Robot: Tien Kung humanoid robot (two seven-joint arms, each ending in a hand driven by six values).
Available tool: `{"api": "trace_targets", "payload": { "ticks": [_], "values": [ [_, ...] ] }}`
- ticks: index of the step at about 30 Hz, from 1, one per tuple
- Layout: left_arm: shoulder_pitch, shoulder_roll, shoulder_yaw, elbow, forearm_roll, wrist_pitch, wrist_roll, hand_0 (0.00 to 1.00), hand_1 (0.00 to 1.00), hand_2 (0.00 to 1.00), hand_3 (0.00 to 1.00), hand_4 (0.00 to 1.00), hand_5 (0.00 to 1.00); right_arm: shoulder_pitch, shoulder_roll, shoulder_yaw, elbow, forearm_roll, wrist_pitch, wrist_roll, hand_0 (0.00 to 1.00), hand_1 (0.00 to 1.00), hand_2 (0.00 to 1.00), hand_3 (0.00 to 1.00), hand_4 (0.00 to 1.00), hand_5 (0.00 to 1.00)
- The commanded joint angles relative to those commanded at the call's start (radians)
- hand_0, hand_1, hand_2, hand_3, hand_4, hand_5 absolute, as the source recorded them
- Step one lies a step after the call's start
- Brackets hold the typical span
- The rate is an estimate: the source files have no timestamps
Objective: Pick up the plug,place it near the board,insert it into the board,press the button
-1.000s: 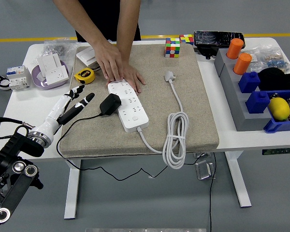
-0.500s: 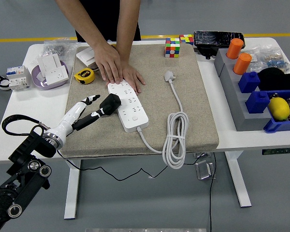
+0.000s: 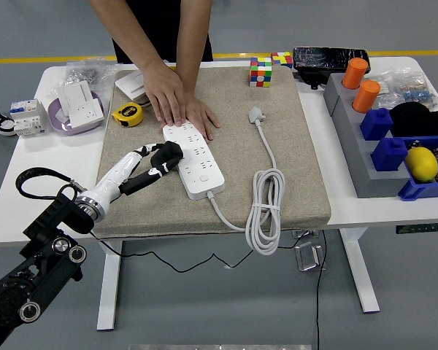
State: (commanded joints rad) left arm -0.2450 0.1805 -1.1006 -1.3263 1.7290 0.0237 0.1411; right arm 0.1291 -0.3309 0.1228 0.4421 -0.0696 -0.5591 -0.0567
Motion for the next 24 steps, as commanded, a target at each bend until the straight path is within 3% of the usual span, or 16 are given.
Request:
{"api": "trace_targets", "payload": {
  "ticks": [12,24],
  "values": [
    [-0.032,0.010,0.055,0.027,-0.025,-0.001,-0.004,0.998,0.998,0.978,0.934,0.998,0.998,0.000,0.000,0.000,0.000,0.000,0.001,-0.001,0.998,0.893,0.826,0.837,0.998,0.998],
    [-0.062,0.005,0.058,0.073,-0.026,0.004,-0.015,0.998,0.998,0.976,0.929,0.998,0.998,0.001,0.002,0.002,0.000,-0.001,0.001,-0.001,0.998,0.893,0.825,0.837,0.998,0.998]
  ]
}}
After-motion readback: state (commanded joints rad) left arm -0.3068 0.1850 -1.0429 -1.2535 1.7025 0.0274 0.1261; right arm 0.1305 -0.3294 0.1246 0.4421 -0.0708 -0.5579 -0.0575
